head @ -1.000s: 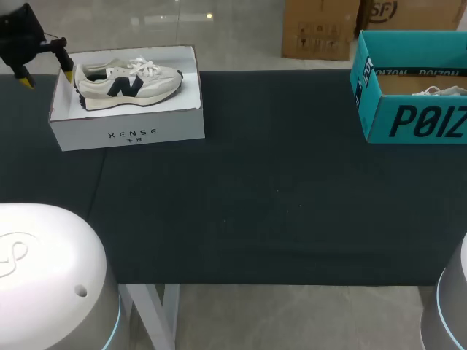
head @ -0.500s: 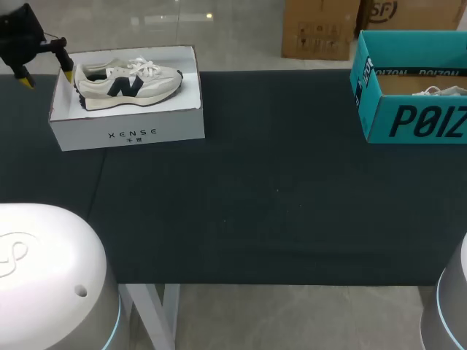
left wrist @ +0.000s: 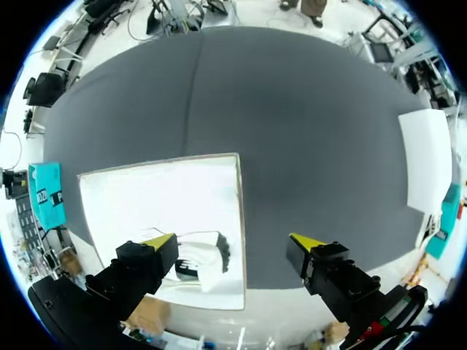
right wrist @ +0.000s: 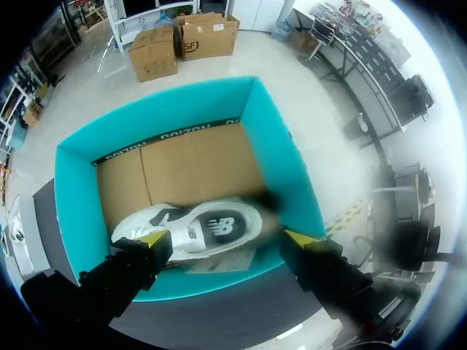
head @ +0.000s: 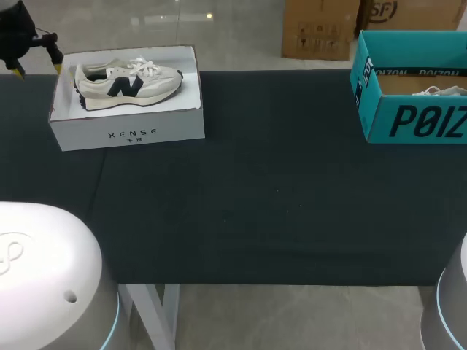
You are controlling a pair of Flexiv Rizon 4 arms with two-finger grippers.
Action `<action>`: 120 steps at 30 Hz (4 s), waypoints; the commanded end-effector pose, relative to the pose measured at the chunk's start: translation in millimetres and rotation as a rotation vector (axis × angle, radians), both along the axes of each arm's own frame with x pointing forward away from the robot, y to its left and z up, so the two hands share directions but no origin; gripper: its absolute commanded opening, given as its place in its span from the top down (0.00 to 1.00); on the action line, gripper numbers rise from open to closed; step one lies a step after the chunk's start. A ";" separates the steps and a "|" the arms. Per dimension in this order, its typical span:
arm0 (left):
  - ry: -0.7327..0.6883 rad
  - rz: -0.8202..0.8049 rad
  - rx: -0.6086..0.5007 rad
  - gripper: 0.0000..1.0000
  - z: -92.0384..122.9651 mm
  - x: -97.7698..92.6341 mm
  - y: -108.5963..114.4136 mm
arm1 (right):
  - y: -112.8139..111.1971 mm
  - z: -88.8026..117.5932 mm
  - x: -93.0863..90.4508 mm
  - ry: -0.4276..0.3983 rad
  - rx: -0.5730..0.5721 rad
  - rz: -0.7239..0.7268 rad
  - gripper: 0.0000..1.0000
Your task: Take the shoe out of the shoebox, open the shoe tongue, remove and reinsert the insole, then place the shoe into the shoebox
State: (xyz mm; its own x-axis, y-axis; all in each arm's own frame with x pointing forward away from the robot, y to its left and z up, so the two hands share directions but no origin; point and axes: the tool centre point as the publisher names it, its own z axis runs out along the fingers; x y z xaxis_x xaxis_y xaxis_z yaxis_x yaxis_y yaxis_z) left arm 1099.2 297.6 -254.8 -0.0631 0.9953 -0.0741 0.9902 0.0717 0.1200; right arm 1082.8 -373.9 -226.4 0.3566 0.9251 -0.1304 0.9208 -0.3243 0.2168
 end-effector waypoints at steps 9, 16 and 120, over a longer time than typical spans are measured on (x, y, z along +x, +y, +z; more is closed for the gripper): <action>0.080 -0.019 0.017 0.00 -27.0 97.3 -12.7 | 0.0 0.1 0.4 0.000 0.000 -0.001 0.00; 0.095 0.016 0.008 0.00 -42.0 116.2 -31.3 | 0.0 0.1 0.4 0.000 0.000 -0.001 0.00; -0.005 -0.077 0.184 1.00 35.6 60.8 -140.7 | 0.0 0.1 0.4 0.000 0.000 -0.001 0.00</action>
